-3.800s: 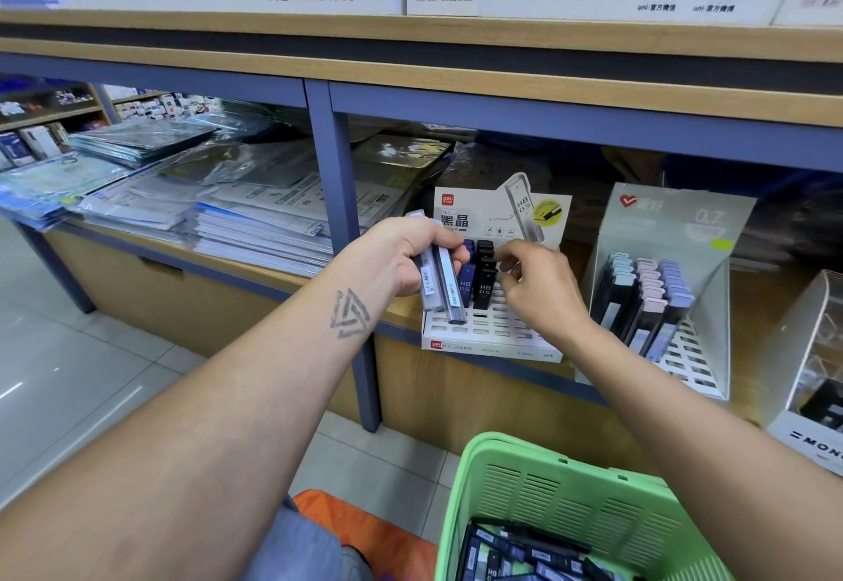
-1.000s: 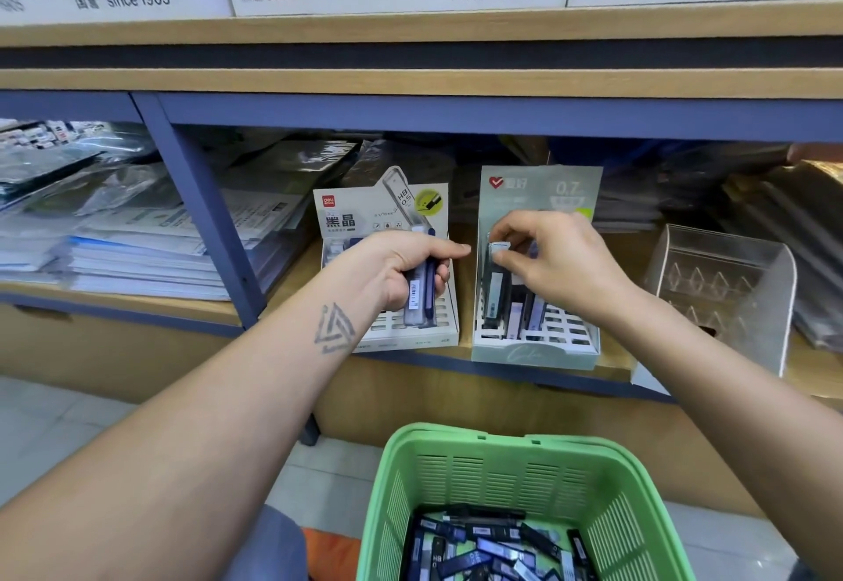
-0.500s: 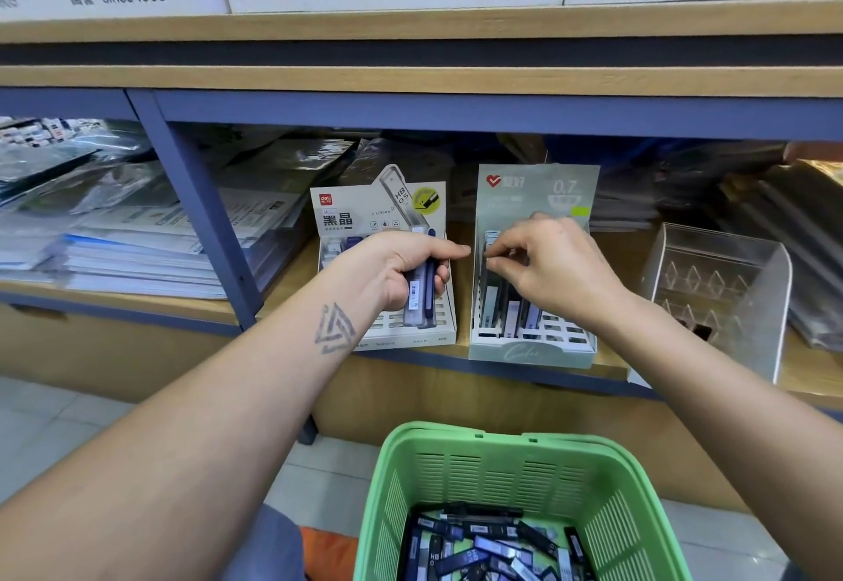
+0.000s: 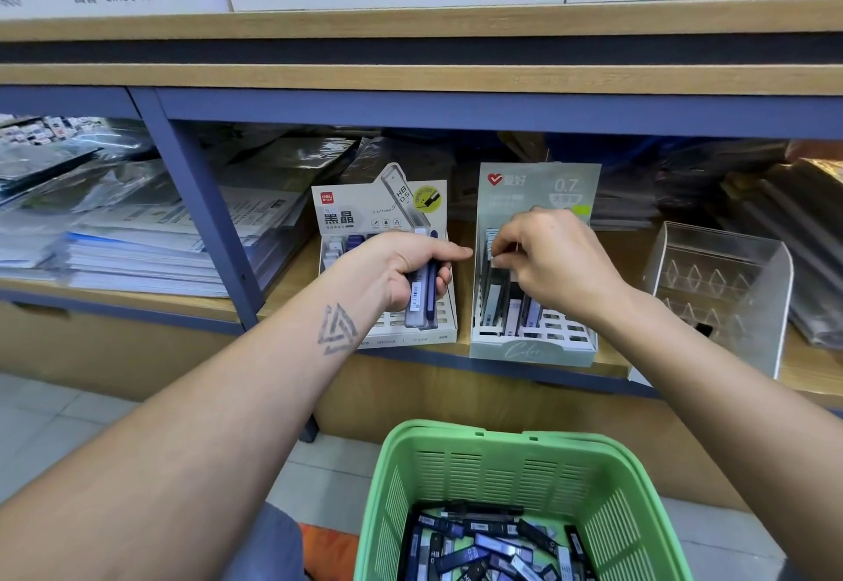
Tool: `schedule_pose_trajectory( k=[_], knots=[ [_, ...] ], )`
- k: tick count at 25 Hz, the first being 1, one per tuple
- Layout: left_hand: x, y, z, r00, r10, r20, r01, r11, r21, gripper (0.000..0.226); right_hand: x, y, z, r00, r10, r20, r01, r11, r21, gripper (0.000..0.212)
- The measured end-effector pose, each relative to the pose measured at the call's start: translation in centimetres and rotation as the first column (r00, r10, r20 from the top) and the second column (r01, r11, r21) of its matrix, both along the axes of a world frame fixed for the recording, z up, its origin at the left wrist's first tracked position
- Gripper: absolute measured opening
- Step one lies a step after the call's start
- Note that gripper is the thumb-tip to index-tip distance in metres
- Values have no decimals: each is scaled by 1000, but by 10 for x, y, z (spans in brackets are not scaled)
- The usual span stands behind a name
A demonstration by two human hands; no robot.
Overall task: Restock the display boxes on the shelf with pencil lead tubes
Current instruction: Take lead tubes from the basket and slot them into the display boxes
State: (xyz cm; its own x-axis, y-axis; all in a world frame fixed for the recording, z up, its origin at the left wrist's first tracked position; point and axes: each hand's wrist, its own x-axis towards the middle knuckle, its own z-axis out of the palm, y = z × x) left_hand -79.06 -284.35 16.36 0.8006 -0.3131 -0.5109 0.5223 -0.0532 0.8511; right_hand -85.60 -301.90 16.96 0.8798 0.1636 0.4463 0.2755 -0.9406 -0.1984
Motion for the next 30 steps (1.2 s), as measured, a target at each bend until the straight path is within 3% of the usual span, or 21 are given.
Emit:
schedule_pose_trajectory(
  k=[8, 14, 20, 28, 30],
  knots=[
    [-2, -1, 0, 1000, -1, 1, 1, 1000, 0, 22, -2, 2, 3, 996, 18, -88, -14, 999, 51, 7],
    [-3, 0, 1, 1000, 5, 7, -5, 1000, 7, 22, 1, 8, -5, 998, -23, 51, 28, 995, -93, 12],
    [-2, 0, 1, 1000, -3, 4, 3, 1000, 7, 19, 4, 9, -8, 999, 20, 30, -20, 1000, -3, 10],
    [-2, -2, 0, 1000, -9, 9, 9, 1000, 6, 22, 8, 3, -12, 992, -101, 79, 105, 994, -38, 13],
    [-2, -1, 1, 1000, -10, 6, 10, 1000, 5, 21, 8, 6, -13, 995, -58, 81, 62, 997, -53, 16]
  ],
)
